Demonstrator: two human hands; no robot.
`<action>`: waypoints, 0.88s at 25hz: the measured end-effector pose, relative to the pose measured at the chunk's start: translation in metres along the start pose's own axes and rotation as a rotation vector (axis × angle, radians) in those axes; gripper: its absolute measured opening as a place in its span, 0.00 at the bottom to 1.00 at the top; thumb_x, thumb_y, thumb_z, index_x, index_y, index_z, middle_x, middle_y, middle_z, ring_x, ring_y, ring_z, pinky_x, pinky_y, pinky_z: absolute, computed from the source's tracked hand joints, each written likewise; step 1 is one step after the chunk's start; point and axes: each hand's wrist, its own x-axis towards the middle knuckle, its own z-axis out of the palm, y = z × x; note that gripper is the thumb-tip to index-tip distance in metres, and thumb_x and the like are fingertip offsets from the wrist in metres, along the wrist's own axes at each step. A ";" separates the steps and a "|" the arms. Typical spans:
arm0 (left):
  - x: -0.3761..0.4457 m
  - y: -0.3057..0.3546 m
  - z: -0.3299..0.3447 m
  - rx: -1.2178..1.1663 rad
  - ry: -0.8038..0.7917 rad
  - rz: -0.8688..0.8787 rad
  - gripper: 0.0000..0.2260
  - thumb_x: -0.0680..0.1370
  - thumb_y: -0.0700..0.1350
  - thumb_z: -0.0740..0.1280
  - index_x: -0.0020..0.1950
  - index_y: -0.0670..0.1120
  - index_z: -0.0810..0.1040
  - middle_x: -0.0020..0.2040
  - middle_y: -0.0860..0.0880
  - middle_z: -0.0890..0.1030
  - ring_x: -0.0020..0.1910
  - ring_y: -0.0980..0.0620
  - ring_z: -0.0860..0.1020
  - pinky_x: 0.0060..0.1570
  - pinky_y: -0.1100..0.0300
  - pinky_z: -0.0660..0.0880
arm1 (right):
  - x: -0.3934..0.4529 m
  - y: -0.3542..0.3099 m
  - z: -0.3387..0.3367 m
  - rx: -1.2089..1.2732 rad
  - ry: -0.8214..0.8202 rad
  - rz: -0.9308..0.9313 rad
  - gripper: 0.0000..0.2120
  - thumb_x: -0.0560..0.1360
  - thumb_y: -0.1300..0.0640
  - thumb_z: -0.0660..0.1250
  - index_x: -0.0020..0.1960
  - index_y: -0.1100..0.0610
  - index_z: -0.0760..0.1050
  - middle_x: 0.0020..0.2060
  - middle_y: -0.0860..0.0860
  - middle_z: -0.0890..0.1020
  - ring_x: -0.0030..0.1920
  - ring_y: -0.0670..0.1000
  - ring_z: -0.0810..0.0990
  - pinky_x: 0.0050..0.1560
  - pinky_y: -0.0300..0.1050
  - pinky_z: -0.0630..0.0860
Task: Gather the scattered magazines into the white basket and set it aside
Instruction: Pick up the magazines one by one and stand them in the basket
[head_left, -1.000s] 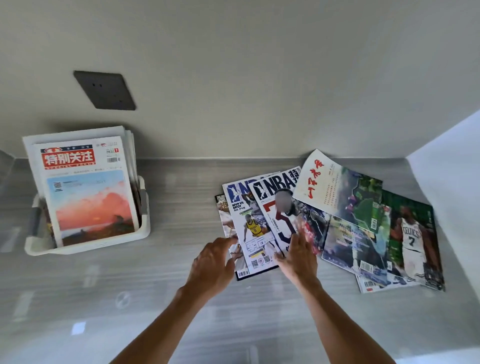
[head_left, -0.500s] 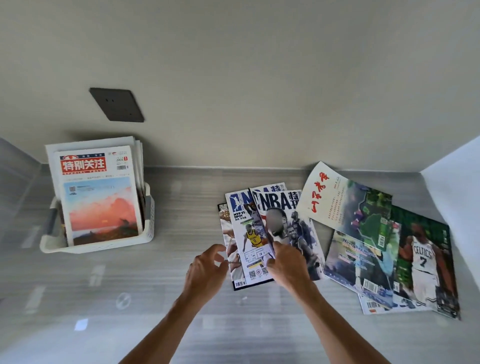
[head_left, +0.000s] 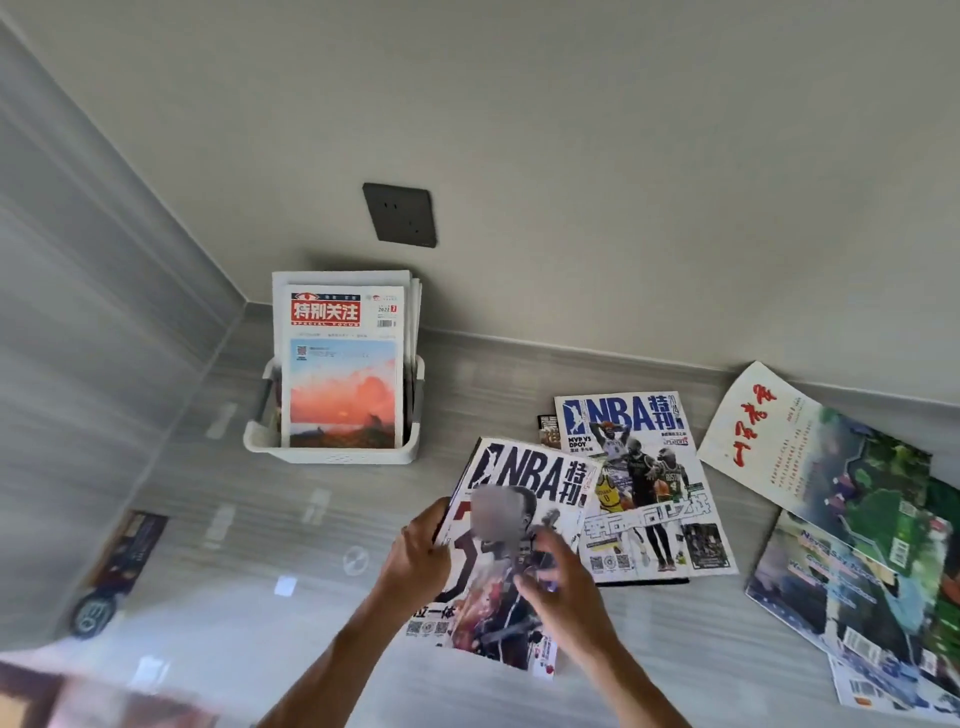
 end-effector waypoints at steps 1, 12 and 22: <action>-0.007 -0.004 -0.012 -0.004 -0.025 0.111 0.30 0.67 0.28 0.55 0.56 0.59 0.77 0.40 0.54 0.83 0.36 0.55 0.81 0.31 0.61 0.78 | 0.006 -0.005 -0.014 0.020 0.145 0.068 0.31 0.72 0.53 0.74 0.70 0.44 0.64 0.65 0.44 0.72 0.54 0.49 0.82 0.56 0.54 0.80; -0.012 -0.018 -0.136 -0.234 0.458 0.160 0.04 0.76 0.41 0.66 0.47 0.41 0.80 0.37 0.43 0.84 0.35 0.50 0.79 0.35 0.53 0.75 | 0.052 -0.096 0.019 0.118 0.138 -0.243 0.06 0.76 0.60 0.69 0.47 0.50 0.81 0.40 0.51 0.87 0.41 0.53 0.85 0.46 0.52 0.81; -0.011 -0.034 -0.209 -0.305 0.493 0.242 0.10 0.75 0.39 0.70 0.53 0.51 0.82 0.47 0.54 0.87 0.46 0.51 0.85 0.42 0.59 0.81 | 0.059 -0.160 0.063 -0.025 0.263 -0.353 0.07 0.75 0.47 0.66 0.46 0.49 0.79 0.36 0.49 0.84 0.35 0.52 0.82 0.36 0.52 0.79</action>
